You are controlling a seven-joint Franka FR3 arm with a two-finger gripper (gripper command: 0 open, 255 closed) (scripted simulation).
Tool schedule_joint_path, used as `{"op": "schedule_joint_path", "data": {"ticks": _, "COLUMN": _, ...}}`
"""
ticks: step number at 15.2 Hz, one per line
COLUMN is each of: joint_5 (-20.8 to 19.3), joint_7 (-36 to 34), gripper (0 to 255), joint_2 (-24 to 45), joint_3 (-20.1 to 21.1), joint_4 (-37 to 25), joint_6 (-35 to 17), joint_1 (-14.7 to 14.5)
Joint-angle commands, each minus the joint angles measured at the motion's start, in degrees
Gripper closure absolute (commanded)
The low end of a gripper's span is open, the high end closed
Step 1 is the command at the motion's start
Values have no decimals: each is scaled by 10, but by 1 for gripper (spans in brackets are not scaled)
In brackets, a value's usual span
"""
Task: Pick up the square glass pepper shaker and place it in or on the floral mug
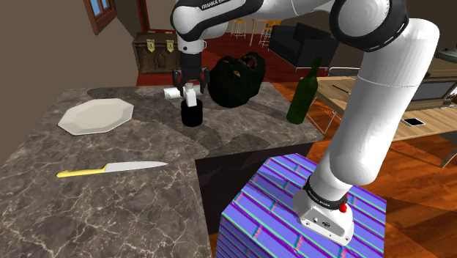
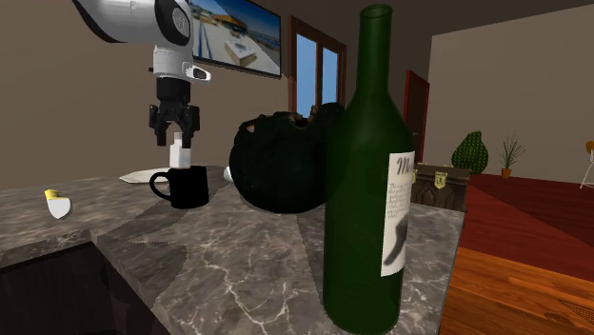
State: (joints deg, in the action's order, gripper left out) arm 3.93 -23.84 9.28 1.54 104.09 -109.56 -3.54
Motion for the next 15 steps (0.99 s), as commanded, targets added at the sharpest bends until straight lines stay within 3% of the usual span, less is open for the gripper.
{"op": "schedule_joint_path", "data": {"ticks": 1, "joint_5": 0, "joint_7": 0, "gripper": 0, "joint_2": 0, "joint_3": 0, "joint_4": 0, "joint_6": 0, "joint_1": 0}}
{"op": "schedule_joint_path", "data": {"ticks": 3, "joint_5": 0, "joint_7": 0, "gripper": 0, "joint_2": 0, "joint_3": 0, "joint_4": 0, "joint_6": 0, "joint_1": 0}}
{"op": "schedule_joint_path", "data": {"ticks": 7, "joint_5": -1, "joint_7": -1, "gripper": 0, "joint_2": -6, "joint_3": -2, "joint_4": -65, "joint_6": 71, "joint_1": 2}}
{"op": "schedule_joint_path", "data": {"ticks": 15, "joint_5": -1, "joint_7": -1, "gripper": 0, "joint_2": -6, "joint_3": -2, "joint_4": -65, "joint_6": 71, "joint_1": 2}}
